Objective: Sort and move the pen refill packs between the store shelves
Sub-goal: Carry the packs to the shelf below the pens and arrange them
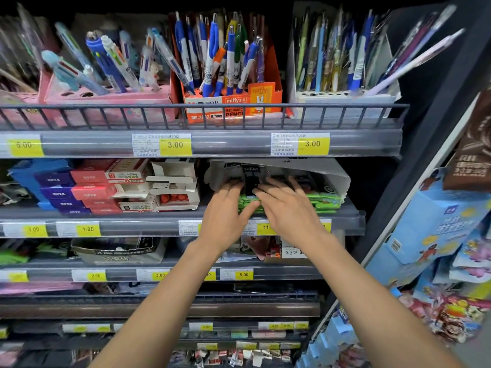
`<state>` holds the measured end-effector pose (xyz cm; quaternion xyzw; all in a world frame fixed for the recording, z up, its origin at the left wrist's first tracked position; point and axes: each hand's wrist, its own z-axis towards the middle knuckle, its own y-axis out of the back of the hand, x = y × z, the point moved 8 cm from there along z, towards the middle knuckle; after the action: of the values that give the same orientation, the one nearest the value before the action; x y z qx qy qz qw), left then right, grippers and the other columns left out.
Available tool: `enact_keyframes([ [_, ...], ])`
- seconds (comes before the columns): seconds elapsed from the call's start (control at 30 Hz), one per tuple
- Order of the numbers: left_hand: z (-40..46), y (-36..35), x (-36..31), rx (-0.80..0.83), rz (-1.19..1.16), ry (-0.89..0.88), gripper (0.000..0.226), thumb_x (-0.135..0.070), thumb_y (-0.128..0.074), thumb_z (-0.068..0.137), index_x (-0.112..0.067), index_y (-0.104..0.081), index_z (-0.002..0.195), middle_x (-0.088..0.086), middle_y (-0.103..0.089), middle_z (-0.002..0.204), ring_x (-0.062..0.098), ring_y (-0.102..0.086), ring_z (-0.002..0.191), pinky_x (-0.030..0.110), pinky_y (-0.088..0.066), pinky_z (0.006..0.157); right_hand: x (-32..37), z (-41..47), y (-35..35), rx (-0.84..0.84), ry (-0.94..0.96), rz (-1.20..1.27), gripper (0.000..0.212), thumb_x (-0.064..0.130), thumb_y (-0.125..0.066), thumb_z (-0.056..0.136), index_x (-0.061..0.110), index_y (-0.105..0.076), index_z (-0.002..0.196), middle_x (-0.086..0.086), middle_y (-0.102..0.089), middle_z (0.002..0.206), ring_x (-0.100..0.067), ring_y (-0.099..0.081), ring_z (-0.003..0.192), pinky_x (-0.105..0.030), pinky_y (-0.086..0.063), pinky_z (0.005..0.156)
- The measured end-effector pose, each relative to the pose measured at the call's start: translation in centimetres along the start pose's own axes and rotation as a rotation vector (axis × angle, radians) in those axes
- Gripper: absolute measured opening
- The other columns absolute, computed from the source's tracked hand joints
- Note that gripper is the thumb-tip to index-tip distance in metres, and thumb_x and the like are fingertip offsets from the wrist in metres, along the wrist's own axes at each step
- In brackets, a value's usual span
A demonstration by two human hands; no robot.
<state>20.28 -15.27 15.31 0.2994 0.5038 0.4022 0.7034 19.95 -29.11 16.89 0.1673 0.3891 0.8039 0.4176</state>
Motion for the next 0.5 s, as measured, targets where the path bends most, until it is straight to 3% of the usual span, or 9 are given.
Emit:
enact_keyframes([
  [0.2,-0.3,1.1,0.9,-0.054,-0.074,0.007,0.061,-0.050,-0.063,0.100,-0.012,-0.056,0.147,0.016,-0.054,0.141,0.032,-0.049,0.134,0.038,-0.040,0.112,0.0,0.3,0.1,0.002,-0.032,-0.015,0.029,0.022,-0.066,0.097,0.019,-0.070,0.126,-0.003,-0.072,0.124,-0.029,-0.068,0.110,-0.055,-0.041,0.112],
  [0.3,-0.5,1.5,1.1,-0.075,-0.090,-0.003,0.054,-0.046,-0.064,0.100,-0.015,-0.061,0.144,0.015,-0.056,0.142,0.031,-0.053,0.133,0.038,-0.041,0.112,-0.2,-0.3,0.8,-0.069,-0.095,-0.079,0.035,0.029,-0.061,0.099,0.017,-0.064,0.132,-0.006,-0.067,0.127,-0.028,-0.061,0.110,-0.049,-0.045,0.102],
  [0.5,-0.5,1.3,1.2,-0.076,-0.059,-0.012,0.048,-0.044,-0.059,0.103,-0.014,-0.066,0.140,0.014,-0.064,0.136,0.031,-0.058,0.128,0.043,-0.046,0.108,-1.8,-3.0,0.8,-0.132,-0.239,-0.134,0.026,0.022,-0.053,0.102,0.008,-0.067,0.119,-0.009,-0.069,0.110,-0.032,-0.064,0.099,-0.048,-0.047,0.097],
])
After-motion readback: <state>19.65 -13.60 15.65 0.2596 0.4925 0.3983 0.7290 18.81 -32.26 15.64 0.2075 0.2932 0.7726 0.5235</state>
